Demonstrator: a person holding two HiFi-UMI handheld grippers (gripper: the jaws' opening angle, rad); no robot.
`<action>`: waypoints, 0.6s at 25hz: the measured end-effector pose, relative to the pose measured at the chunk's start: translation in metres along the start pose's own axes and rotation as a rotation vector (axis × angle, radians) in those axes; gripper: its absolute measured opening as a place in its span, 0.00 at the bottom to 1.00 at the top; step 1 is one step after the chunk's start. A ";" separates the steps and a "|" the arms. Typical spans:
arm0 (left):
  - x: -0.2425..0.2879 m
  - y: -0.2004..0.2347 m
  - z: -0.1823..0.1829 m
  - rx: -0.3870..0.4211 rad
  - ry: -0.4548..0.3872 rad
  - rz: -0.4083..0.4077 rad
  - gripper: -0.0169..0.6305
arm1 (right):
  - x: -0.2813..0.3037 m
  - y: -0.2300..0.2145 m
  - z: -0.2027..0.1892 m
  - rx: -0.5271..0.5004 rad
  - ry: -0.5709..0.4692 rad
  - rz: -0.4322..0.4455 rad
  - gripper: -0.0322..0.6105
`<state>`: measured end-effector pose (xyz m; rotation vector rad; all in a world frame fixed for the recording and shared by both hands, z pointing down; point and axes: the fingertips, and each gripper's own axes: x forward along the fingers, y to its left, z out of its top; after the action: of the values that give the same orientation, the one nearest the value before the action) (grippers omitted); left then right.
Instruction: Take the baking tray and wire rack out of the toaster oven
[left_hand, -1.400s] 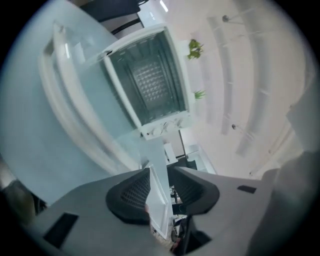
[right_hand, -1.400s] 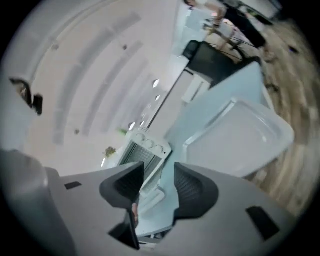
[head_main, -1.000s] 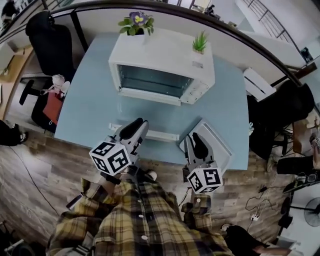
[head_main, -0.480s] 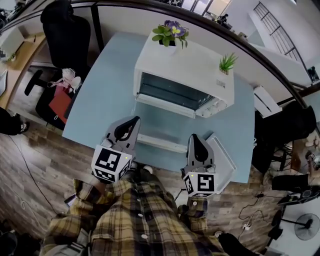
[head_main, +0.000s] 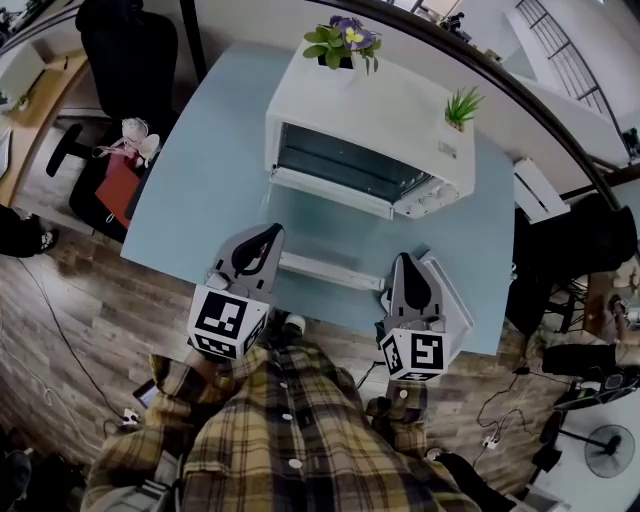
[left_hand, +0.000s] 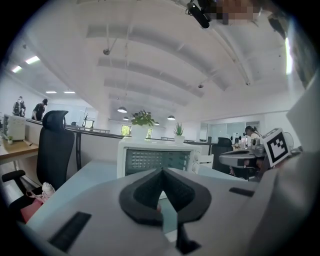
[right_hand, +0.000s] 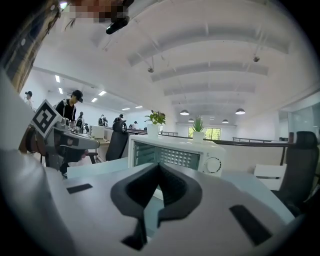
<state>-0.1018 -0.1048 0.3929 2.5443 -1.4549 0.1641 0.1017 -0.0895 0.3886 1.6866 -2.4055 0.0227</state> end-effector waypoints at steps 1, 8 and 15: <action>0.001 -0.002 0.000 0.001 -0.001 0.000 0.01 | 0.000 0.000 -0.001 0.000 0.001 0.005 0.05; 0.004 -0.009 0.000 0.028 0.000 -0.002 0.01 | -0.005 -0.005 -0.004 0.019 -0.006 0.002 0.05; 0.005 -0.011 0.001 0.032 0.000 -0.001 0.01 | -0.003 -0.005 -0.003 0.029 -0.012 0.007 0.05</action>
<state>-0.0896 -0.1034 0.3917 2.5700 -1.4632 0.1897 0.1078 -0.0884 0.3907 1.6955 -2.4314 0.0493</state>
